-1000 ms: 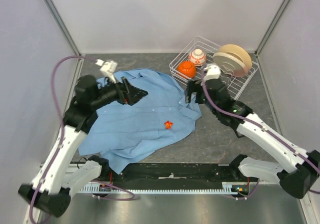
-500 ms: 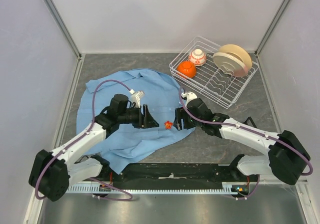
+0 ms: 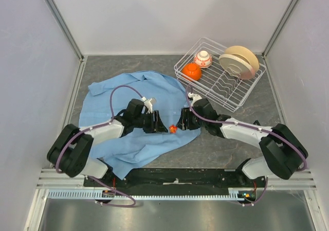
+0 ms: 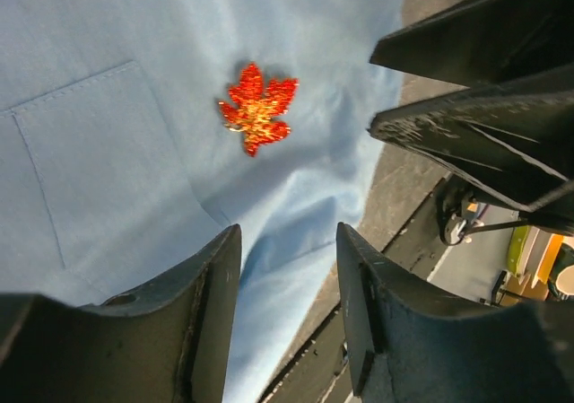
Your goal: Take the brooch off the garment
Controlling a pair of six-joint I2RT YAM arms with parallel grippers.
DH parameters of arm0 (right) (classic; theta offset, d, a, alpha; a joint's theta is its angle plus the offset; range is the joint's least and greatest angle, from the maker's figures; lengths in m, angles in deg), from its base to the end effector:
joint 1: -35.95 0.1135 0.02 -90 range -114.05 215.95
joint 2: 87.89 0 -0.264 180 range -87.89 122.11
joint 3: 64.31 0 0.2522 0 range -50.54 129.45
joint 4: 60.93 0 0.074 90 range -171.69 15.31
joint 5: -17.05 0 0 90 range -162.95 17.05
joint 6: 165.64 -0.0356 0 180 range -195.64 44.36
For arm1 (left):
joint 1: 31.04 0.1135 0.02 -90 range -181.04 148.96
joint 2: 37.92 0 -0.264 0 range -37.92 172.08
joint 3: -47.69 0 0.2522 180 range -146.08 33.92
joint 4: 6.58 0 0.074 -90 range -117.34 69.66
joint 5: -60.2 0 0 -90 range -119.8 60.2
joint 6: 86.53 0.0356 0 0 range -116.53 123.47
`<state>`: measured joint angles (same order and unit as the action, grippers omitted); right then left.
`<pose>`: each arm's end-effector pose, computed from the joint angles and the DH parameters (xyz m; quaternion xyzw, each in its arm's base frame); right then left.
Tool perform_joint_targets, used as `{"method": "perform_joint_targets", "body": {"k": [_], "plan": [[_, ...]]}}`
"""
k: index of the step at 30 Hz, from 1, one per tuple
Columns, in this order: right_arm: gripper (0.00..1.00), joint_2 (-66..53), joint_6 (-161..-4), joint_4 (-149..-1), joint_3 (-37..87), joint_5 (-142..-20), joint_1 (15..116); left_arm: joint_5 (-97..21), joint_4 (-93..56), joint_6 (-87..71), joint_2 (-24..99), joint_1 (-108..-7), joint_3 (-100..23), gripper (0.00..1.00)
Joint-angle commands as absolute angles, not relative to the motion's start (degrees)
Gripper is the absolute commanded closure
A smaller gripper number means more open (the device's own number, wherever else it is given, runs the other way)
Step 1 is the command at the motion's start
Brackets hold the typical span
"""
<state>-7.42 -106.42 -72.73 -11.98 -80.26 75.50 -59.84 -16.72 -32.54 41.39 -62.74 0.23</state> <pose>0.2149 0.1834 0.1847 -0.0960 0.8995 0.2904 0.3119 0.2145 -0.1534 0.1697 0.0722 0.8856 -0.4155 0.1944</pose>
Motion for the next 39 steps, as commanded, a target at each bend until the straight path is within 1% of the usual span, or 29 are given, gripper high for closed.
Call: {"method": "perform_joint_targets", "body": {"k": [1,6,7,10,12,14,16,20,25,27,34,39], "plan": [[0.40,-4.8,-108.0,-68.2,-12.8,-83.1,75.2,-60.5,-9.3,-35.4,46.0,-62.9,0.5,0.49],[0.47,-2.5,-109.2,-64.1,-14.1,-86.7,75.1,-60.7,-5.9,-36.8,45.5,-63.4,4.5,0.49],[0.50,-1.4,-109.5,-63.5,-14.1,-87.3,75.1,-60.6,-5.6,-37.0,45.4,-63.4,5.4,0.49],[0.53,1.2,-109.9,-61.6,-13.8,-88.9,75.2,-60.5,-4.9,-37.2,45.3,-63.4,6.9,0.49],[0.53,2.3,-109.8,-61.2,-13.5,-88.9,75.2,-60.6,-4.1,-37.5,45.3,-63.4,7.9,0.50],[0.49,3.6,-109.8,-61.0,-13.4,-88.5,75.2,-60.6,-3.6,-37.7,45.3,-63.5,8.3,0.50],[0.47,4.2,-109.7,-61.2,-13.2,-87.7,75.2,-60.7,-3.6,-37.5,45.4,-63.5,8.7,0.50],[0.46,4.8,-109.0,-61.2,-13.0,-87.1,75.1,-61.2,-3.6,-37.3,45.7,-63.5,9.1,0.49],[0.46,5.8,-108.3,-60.8,-11.8,-87.0,75.2,-61.4,-3.7,-37.1,45.8,-63.6,9.0,0.49],[0.47,6.0,-107.6,-61.1,-11.0,-87.0,75.2,-60.7,-5.9,-35.9,45.6,-63.6,8.0,0.49],[0.51,4.6,-107.2,-60.9,-10.7,-88.5,75.8,-61.1,-7.1,-35.4,45.0,-63.6,7.1,0.49],[0.53,3.6,-107.1,-61.4,-10.6,-87.8,78.3,-60.6,-7.3,-35.6,43.7,-63.6,7.0,0.49]]}}
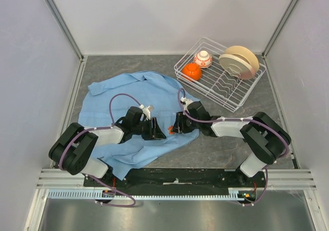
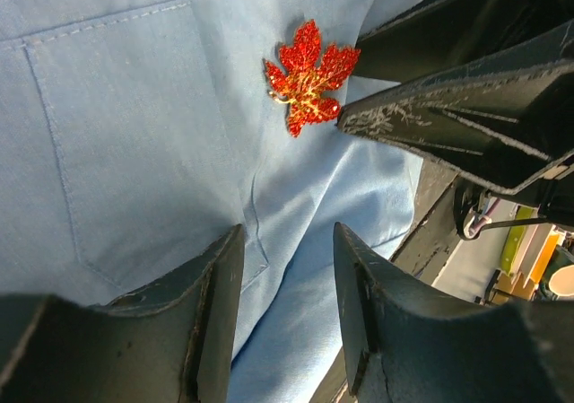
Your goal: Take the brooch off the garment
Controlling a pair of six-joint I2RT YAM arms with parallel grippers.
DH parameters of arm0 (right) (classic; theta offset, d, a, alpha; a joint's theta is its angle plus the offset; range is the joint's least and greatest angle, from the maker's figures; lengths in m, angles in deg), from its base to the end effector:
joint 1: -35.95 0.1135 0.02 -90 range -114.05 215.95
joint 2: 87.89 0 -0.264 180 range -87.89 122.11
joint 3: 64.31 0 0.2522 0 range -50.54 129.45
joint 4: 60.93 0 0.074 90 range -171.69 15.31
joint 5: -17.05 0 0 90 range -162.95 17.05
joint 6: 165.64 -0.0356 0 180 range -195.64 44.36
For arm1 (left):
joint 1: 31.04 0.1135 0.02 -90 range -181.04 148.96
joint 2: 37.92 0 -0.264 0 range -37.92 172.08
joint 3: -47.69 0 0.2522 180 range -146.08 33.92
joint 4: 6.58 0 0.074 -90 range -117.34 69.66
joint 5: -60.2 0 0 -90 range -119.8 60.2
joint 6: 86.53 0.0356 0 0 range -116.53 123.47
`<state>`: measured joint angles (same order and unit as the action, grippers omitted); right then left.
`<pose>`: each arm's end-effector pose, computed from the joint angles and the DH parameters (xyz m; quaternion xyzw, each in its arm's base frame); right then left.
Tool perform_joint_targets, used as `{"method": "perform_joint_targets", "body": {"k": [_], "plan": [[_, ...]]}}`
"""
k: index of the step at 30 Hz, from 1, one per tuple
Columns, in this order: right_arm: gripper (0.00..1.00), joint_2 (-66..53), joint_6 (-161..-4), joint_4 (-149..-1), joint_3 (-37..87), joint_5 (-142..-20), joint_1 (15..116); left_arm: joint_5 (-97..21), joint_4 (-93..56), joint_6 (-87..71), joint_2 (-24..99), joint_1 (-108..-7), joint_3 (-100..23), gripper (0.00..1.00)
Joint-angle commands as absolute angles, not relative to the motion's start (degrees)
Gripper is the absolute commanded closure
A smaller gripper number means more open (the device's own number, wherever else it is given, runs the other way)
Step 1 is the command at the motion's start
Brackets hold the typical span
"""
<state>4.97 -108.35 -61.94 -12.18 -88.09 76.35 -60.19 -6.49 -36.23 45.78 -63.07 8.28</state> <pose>0.2264 0.2049 0.1405 -0.1144 0.8990 0.3379 0.2539 0.1995 -0.1461 0.1268 0.0423 0.8938 -0.4157 0.1629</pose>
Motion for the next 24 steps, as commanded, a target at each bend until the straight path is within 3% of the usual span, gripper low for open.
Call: {"method": "perform_joint_targets", "body": {"k": [1,10,24], "plan": [[0.53,3.5,-107.2,-61.6,-10.5,-87.6,78.6,-60.5,-7.6,-35.6,43.6,-63.6,7.0,0.49],[0.54,1.1,-105.8,-64.8,-9.6,-85.3,79.2,-59.8,-8.7,-35.3,41.8,-63.6,7.2,0.49],[0.48,5.0,-102.8,-66.0,-6.2,-82.5,79.2,-59.8,-8.7,-35.4,42.0,-63.7,6.9,0.49]]}}
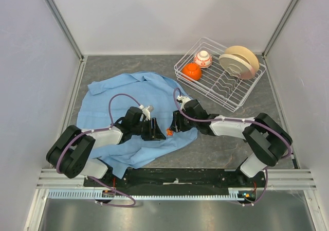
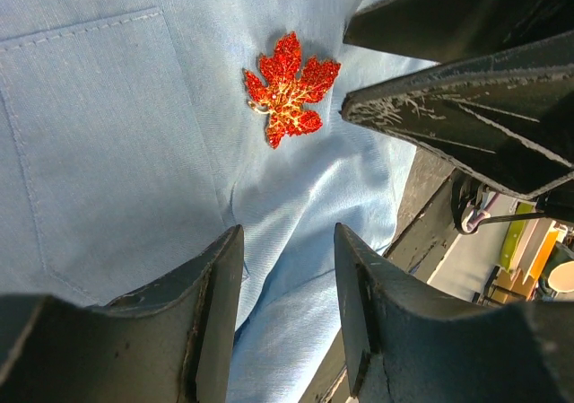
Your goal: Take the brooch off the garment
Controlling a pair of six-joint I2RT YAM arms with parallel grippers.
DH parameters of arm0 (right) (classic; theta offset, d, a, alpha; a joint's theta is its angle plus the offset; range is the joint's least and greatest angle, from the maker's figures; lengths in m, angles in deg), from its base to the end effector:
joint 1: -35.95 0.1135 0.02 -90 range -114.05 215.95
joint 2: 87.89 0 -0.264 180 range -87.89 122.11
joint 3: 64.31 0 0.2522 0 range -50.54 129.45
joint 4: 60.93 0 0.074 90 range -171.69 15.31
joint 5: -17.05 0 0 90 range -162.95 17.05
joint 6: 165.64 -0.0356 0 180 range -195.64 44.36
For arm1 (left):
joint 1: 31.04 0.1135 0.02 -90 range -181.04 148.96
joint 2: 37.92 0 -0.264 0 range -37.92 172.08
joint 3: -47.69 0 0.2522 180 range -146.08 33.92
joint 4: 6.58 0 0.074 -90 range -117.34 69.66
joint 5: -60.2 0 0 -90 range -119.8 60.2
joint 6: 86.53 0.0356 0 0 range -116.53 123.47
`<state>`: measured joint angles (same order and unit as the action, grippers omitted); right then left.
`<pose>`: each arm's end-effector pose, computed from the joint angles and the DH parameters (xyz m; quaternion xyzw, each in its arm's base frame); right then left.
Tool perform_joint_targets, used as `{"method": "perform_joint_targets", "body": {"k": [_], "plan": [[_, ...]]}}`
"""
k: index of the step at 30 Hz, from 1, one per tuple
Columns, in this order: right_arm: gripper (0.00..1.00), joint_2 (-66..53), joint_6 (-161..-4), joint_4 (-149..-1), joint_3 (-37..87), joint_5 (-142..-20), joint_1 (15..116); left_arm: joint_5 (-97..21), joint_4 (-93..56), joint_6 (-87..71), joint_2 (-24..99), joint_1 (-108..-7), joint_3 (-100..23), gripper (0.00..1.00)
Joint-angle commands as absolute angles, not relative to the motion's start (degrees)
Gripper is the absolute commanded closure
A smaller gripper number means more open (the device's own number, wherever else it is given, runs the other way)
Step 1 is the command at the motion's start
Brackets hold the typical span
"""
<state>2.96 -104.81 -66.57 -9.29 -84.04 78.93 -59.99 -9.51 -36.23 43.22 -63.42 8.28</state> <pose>0.2221 0.2164 0.1577 -0.1485 0.8960 0.3121 0.2787 0.1948 -0.1448 0.1328 0.0433 0.8955 -0.4132 0.1595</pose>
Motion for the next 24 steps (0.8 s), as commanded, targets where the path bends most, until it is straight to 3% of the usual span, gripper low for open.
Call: {"method": "perform_joint_targets", "body": {"k": [1,24], "plan": [[0.48,5.3,-102.7,-66.0,-6.0,-82.7,79.2,-59.7,-8.7,-35.4,42.1,-63.8,6.9,0.48],[0.53,1.7,-110.1,-58.3,-9.2,-90.9,79.2,-58.9,-4.5,-36.8,46.1,-64.5,8.1,0.49]]}}
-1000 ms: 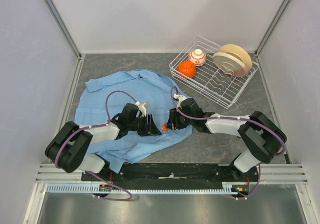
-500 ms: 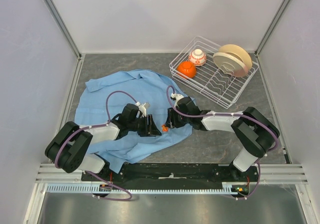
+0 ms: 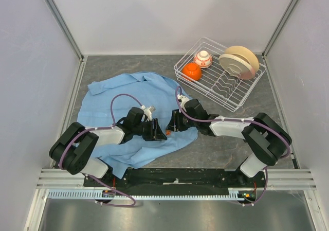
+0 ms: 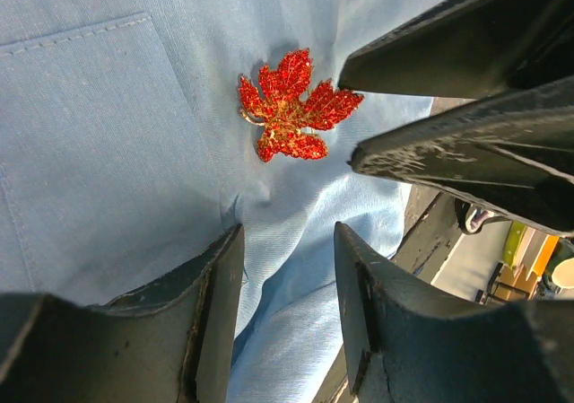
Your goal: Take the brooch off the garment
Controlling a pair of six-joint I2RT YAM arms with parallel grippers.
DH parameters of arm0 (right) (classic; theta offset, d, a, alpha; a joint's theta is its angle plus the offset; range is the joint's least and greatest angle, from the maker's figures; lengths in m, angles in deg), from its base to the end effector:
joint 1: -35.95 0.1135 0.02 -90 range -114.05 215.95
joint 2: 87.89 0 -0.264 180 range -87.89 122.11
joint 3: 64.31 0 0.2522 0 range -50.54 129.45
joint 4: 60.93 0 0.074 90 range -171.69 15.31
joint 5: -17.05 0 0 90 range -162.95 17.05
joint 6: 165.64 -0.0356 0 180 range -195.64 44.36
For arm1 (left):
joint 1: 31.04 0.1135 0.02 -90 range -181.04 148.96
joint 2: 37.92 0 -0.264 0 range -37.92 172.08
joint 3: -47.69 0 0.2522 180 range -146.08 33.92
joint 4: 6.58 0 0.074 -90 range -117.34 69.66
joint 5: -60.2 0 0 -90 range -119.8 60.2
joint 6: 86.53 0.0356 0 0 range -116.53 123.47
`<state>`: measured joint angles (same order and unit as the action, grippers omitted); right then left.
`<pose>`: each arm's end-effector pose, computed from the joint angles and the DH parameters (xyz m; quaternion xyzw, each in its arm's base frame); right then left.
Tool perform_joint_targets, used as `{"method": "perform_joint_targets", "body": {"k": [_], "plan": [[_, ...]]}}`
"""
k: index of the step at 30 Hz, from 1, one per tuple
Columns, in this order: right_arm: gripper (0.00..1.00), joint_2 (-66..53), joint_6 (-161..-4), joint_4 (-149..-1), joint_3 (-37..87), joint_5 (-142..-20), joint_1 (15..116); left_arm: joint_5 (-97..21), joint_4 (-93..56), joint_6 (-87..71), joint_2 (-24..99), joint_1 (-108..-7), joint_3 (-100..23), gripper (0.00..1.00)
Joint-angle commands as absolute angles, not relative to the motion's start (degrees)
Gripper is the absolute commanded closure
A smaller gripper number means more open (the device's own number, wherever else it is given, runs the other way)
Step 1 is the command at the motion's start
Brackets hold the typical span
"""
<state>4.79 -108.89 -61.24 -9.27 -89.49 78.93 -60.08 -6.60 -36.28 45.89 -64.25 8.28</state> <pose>0.2252 0.2237 0.1567 -0.1383 0.8807 0.3697 0.2618 0.1964 -0.1500 0.1262 0.0502 0.8943 -0.4159 0.1575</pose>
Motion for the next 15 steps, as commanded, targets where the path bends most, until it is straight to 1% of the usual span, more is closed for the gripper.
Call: {"method": "perform_joint_targets", "body": {"k": [1,6,8,10,12,14,15], "plan": [[0.53,1.6,-110.1,-58.3,-9.2,-91.2,79.2,-58.9,-4.4,-36.9,45.9,-64.5,8.1,0.49],[0.53,3.1,-111.7,-55.7,-9.4,-93.9,79.2,-58.7,-4.6,-38.4,43.0,-64.6,8.3,0.48],[0.53,4.0,-112.5,-54.2,-9.8,-94.9,79.2,-57.1,-6.0,-39.9,40.0,-64.6,8.5,0.48],[0.54,4.5,-113.1,-53.1,-9.7,-95.2,79.1,-55.4,-7.0,-41.0,36.5,-64.6,8.6,0.45],[0.53,3.8,-111.9,-54.5,-9.7,-93.2,79.1,-53.6,-9.4,-41.4,34.5,-64.6,8.4,0.43],[0.52,2.2,-109.8,-58.0,-9.0,-90.0,79.1,-52.5,-11.7,-41.5,33.2,-64.6,6.9,0.39],[0.50,1.5,-108.0,-63.3,-8.5,-84.2,79.1,-51.8,-14.5,-41.3,33.4,-64.6,6.1,0.36]]}}
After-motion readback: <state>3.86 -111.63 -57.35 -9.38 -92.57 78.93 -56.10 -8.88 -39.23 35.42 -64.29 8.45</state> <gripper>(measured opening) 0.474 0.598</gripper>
